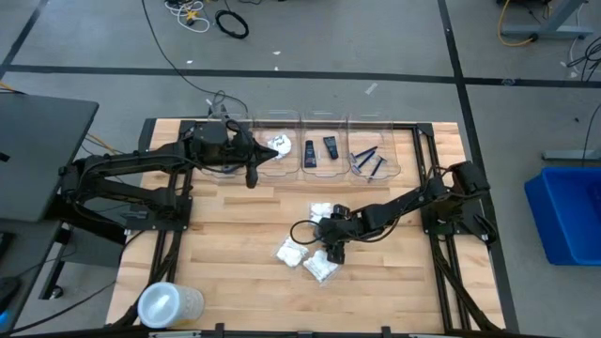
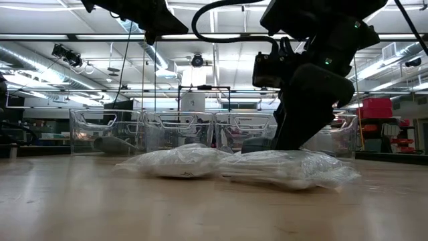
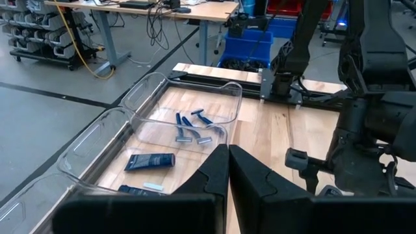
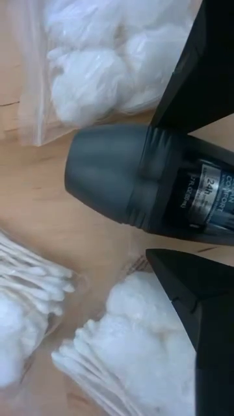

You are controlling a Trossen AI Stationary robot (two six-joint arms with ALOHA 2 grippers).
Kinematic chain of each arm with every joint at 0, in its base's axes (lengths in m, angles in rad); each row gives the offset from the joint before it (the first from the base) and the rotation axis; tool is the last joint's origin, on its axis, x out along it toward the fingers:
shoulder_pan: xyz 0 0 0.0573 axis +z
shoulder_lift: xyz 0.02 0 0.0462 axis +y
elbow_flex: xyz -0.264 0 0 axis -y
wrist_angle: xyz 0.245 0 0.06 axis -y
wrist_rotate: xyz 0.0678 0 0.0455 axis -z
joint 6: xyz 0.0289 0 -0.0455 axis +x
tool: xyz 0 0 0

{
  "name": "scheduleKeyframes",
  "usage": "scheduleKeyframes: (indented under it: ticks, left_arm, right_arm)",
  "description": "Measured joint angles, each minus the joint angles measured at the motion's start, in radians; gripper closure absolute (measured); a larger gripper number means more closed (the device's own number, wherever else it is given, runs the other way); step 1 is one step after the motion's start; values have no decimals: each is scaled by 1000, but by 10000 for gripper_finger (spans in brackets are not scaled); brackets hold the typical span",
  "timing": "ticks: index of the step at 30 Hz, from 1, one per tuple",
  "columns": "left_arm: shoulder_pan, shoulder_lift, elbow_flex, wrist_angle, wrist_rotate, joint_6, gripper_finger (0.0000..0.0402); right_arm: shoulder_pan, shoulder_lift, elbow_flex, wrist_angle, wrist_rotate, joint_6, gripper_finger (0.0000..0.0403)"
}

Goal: Pick & Place Travel size toiletries
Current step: Put the gray deodorant into the left transparent bin

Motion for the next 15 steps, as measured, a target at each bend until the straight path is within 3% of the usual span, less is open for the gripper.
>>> scheduleKeyframes:
  ticks: [15]
  left_arm:
    - [0, 0, 0, -12, 0, 0, 381]
  right_arm:
    - [0, 0, 0, -2, 1, -3, 170]
